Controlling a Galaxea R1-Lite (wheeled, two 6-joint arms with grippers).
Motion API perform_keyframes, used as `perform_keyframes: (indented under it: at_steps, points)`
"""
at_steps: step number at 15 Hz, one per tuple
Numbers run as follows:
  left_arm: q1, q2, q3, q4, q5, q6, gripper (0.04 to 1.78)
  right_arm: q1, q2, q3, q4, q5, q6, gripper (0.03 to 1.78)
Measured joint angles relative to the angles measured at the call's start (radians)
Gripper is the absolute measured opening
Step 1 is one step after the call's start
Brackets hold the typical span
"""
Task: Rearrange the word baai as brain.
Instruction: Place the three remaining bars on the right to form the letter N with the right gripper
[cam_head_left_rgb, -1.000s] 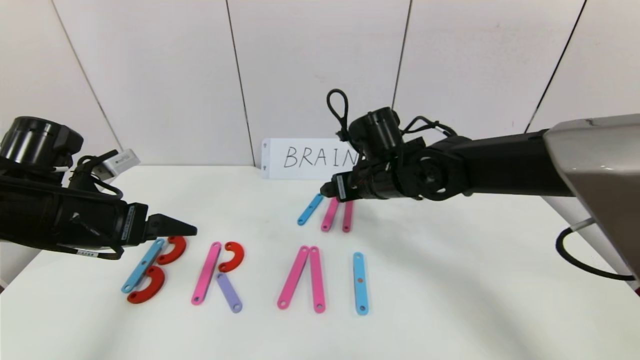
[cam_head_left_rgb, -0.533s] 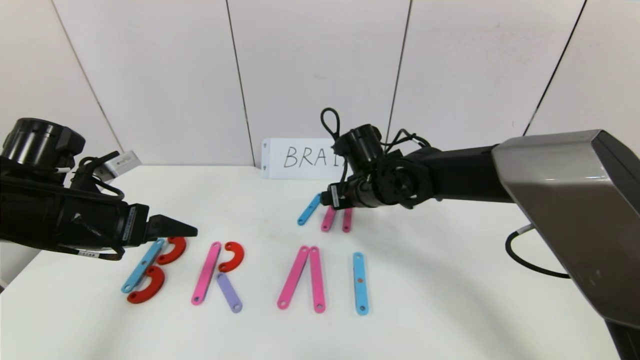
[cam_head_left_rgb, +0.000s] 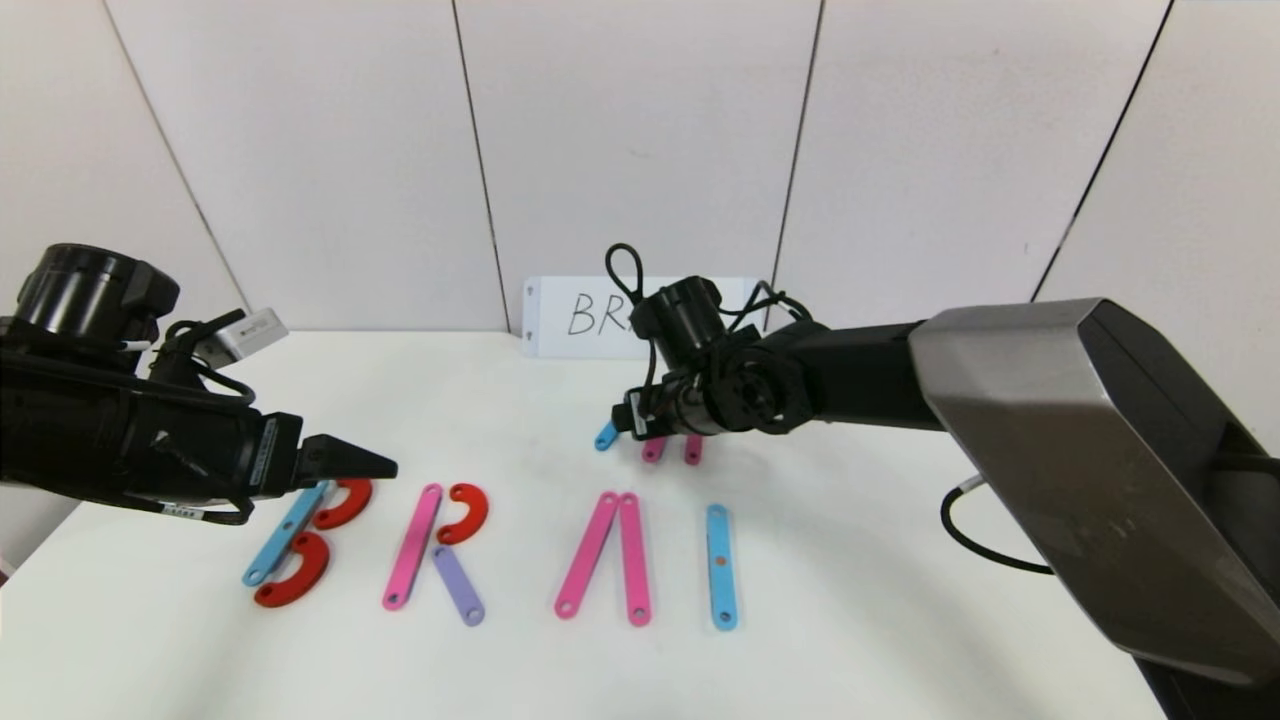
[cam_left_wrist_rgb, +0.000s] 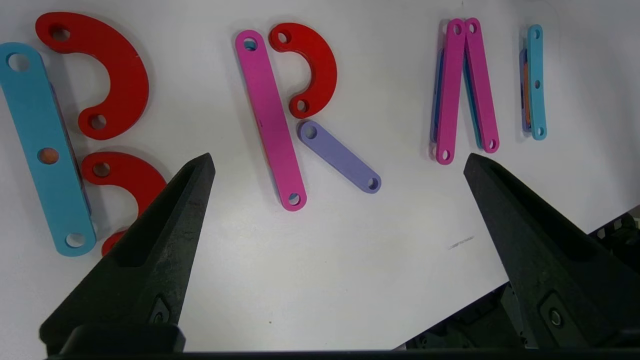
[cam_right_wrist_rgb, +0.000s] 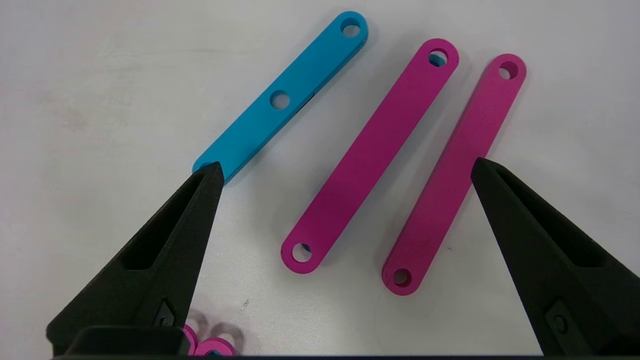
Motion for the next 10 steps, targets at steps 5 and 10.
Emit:
perform_keyframes:
  at_steps: [5,10]
  points:
    - [-0.002,0.007,0.001,0.000,-0.001,0.000,1.74,0.009,0.024,-0.014,0.000,0.001,0.009,1.73]
    - [-0.004,0.013,0.008,0.000,-0.001,0.000,1.74,0.022,0.044,-0.022,-0.001,0.001,0.022,1.73]
